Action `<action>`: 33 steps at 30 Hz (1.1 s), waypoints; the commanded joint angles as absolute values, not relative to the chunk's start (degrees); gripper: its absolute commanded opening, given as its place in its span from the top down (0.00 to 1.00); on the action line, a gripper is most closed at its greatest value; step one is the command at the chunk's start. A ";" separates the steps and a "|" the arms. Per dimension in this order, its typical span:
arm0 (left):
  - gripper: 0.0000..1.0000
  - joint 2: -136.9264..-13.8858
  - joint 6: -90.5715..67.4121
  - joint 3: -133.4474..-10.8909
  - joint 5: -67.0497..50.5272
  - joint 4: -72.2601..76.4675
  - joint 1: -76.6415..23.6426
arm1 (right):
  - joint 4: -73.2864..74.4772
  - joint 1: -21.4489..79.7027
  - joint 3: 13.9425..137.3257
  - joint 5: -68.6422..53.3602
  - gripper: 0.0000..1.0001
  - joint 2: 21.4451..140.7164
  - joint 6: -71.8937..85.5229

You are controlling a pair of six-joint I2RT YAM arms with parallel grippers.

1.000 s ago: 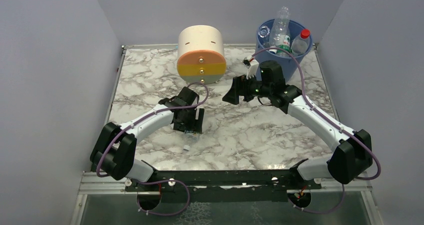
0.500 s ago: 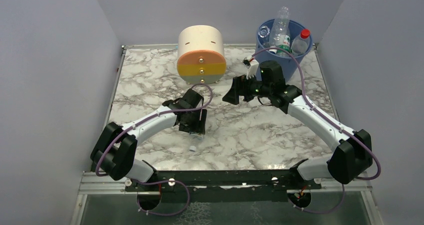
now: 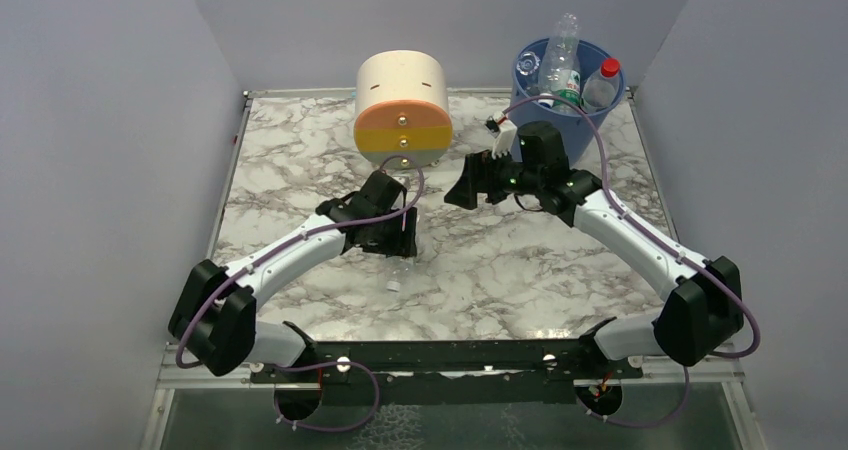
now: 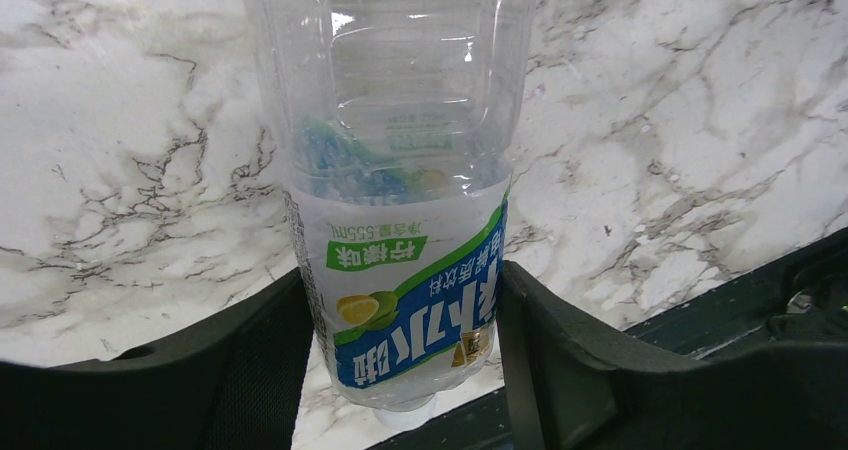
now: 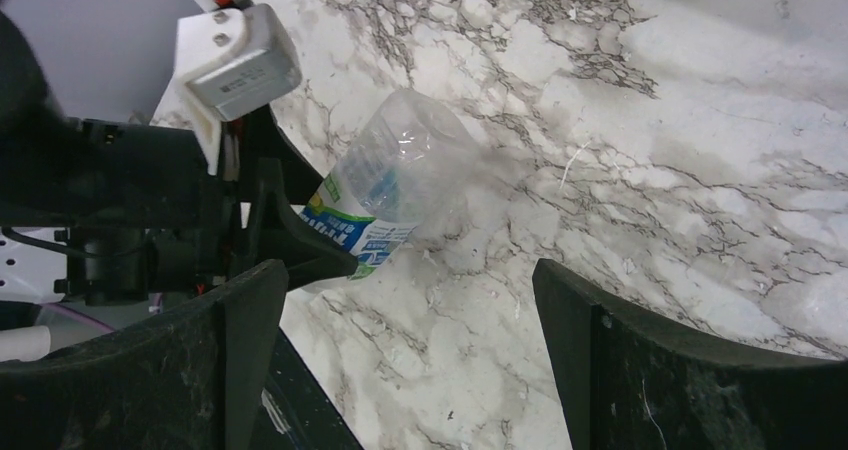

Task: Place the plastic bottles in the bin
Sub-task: Pick up the plastic bottle at the center of the board.

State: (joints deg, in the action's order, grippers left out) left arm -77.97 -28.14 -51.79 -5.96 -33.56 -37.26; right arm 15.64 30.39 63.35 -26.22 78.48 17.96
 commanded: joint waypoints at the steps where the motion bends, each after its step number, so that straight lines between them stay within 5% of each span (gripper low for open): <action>1: 0.48 -74.43 -28.59 -54.25 -6.25 -32.30 -37.53 | 16.35 30.74 64.73 -26.10 0.04 79.81 19.08; 33: 0.46 -63.81 -29.96 -53.39 -21.00 -22.63 -37.56 | 9.26 30.76 67.82 -39.43 0.00 85.63 30.10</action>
